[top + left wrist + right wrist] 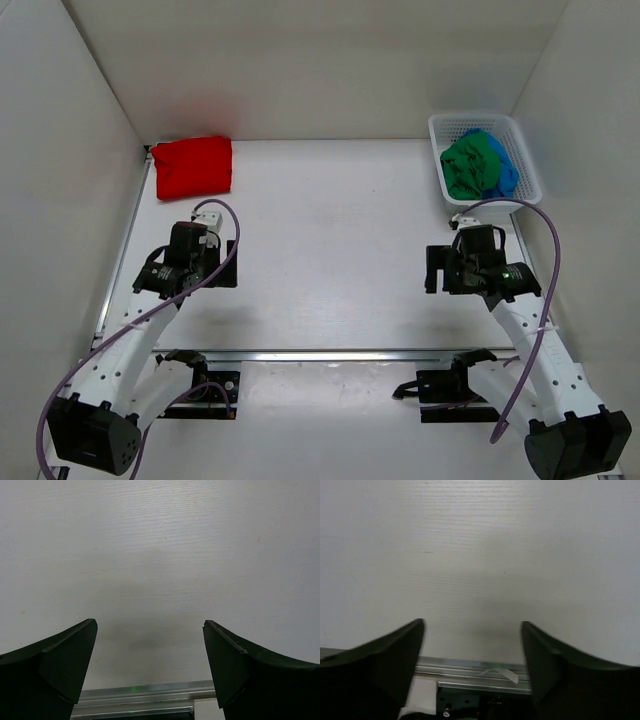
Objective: Fold and stack the t-shirts
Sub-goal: Grab crumpled tshirt from bin with the right arm
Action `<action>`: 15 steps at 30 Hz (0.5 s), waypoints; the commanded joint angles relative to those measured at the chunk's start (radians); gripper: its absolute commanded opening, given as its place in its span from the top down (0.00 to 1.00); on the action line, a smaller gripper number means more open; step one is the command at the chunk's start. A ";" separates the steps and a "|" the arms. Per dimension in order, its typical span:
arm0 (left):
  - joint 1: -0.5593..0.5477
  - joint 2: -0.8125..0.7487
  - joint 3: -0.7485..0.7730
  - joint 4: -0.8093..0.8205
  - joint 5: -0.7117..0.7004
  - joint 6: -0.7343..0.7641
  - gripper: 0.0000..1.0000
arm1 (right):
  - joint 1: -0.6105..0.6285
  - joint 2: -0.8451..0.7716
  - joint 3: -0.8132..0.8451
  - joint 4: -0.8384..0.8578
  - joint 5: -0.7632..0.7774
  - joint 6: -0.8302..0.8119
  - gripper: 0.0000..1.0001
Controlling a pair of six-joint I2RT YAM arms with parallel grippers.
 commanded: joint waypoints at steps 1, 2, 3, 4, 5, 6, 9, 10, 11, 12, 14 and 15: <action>-0.001 -0.056 0.014 0.012 0.046 0.050 0.01 | -0.053 -0.005 0.051 0.091 -0.066 -0.077 0.36; 0.003 -0.070 0.005 0.025 0.059 0.060 0.01 | -0.085 0.001 0.063 0.117 -0.085 -0.120 0.80; 0.000 -0.088 0.009 0.031 0.079 0.052 0.02 | -0.096 0.013 0.118 0.137 -0.085 -0.177 0.99; 0.008 -0.102 0.009 0.044 0.117 0.055 0.01 | -0.136 0.061 0.159 0.158 -0.088 -0.203 1.00; 0.003 -0.107 0.011 0.055 0.132 0.054 0.01 | -0.176 0.117 0.189 0.181 -0.071 -0.250 1.00; 0.003 -0.113 0.000 0.061 0.152 0.034 0.01 | -0.185 0.145 0.244 0.203 -0.080 -0.286 0.90; 0.003 -0.110 -0.006 0.121 0.191 0.030 0.01 | -0.257 0.309 0.394 0.253 -0.129 -0.318 0.86; 0.011 -0.093 -0.014 0.132 0.218 0.035 0.02 | -0.280 0.367 0.449 0.291 -0.148 -0.306 1.00; 0.017 -0.090 -0.009 0.155 0.241 0.050 0.09 | -0.295 0.418 0.469 0.319 -0.159 -0.306 1.00; 0.020 -0.072 -0.014 0.178 0.255 0.072 0.33 | -0.303 0.446 0.505 0.360 -0.150 -0.302 1.00; 0.014 -0.032 -0.009 0.218 0.245 0.077 0.83 | -0.320 0.574 0.615 0.396 -0.128 -0.285 0.71; 0.011 -0.021 -0.014 0.251 0.226 0.063 0.89 | -0.335 0.652 0.649 0.401 -0.110 -0.277 0.64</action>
